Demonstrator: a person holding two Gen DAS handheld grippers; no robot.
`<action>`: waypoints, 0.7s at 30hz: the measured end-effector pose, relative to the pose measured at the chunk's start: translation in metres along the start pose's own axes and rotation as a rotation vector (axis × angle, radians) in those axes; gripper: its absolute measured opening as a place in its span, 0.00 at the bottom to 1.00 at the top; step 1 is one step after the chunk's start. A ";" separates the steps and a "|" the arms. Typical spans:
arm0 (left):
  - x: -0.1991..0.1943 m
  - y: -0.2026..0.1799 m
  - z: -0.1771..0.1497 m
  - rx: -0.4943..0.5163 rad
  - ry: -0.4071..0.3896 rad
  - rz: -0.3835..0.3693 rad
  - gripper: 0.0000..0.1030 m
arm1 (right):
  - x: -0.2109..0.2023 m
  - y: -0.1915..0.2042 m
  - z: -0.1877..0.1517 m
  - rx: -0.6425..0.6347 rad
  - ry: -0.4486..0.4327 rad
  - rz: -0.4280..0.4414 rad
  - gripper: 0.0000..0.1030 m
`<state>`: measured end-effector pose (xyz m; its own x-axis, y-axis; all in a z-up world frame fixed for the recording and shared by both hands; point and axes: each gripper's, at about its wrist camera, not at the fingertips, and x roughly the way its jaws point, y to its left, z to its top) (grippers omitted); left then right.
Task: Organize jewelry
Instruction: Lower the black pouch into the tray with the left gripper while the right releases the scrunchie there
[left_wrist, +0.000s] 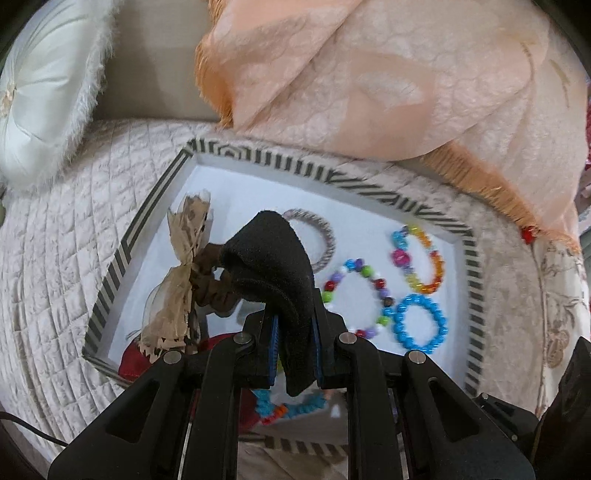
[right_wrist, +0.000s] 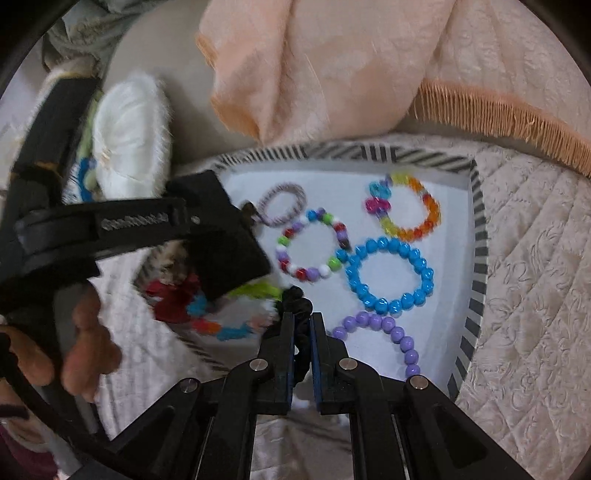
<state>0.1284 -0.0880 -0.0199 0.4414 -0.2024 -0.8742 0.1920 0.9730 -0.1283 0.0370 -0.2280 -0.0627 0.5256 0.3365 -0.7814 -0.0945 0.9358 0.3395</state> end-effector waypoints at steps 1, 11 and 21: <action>0.003 0.001 0.000 0.000 0.004 0.005 0.13 | 0.002 0.001 -0.001 -0.010 0.001 -0.004 0.06; 0.007 0.006 -0.002 -0.006 -0.009 0.007 0.46 | -0.014 -0.006 -0.008 -0.026 -0.063 -0.095 0.38; -0.026 -0.002 -0.022 0.066 -0.087 0.055 0.47 | -0.044 -0.005 -0.016 0.009 -0.116 -0.152 0.38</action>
<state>0.0966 -0.0821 -0.0070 0.5263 -0.1608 -0.8350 0.2214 0.9740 -0.0479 0.0008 -0.2457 -0.0389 0.6273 0.1760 -0.7586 0.0012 0.9739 0.2270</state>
